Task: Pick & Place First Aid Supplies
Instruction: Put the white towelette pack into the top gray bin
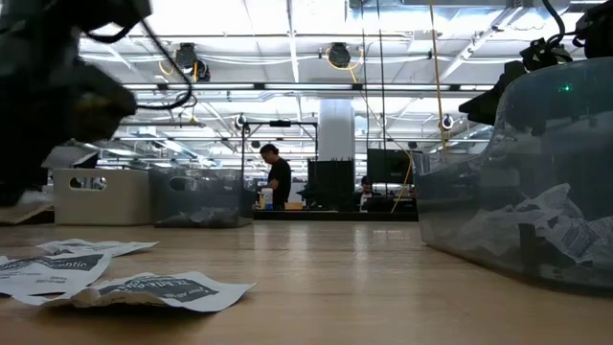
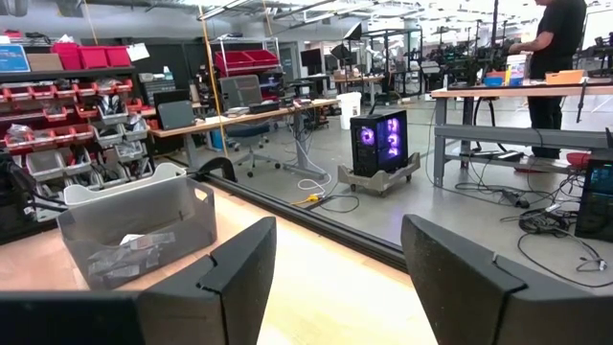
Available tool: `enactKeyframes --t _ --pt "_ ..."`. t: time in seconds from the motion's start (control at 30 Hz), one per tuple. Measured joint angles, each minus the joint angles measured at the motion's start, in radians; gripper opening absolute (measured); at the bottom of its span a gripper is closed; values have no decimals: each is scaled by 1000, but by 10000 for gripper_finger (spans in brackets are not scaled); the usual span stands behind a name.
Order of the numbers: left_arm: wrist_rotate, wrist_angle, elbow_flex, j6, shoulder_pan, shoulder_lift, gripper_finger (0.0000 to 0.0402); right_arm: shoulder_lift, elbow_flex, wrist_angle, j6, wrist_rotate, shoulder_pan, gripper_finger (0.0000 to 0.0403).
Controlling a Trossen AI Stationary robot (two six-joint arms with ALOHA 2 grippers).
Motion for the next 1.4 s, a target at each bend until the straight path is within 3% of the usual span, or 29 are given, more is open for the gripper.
enactKeyframes --t 0.4,0.63,0.87,1.13,1.4 --pt "30 -59 191 517 142 -5 4 0 0 0 0 0 0 221" --pt "66 -210 309 812 220 -5 2 0 0 0 0 0 0 222" --pt "69 -336 362 859 344 -6 2 0 0 0 0 0 0 221" --pt "11 -477 363 922 584 -6 3 0 0 0 0 0 0 220" --pt "-5 -499 363 1029 848 -6 3 0 0 0 0 0 0 221"
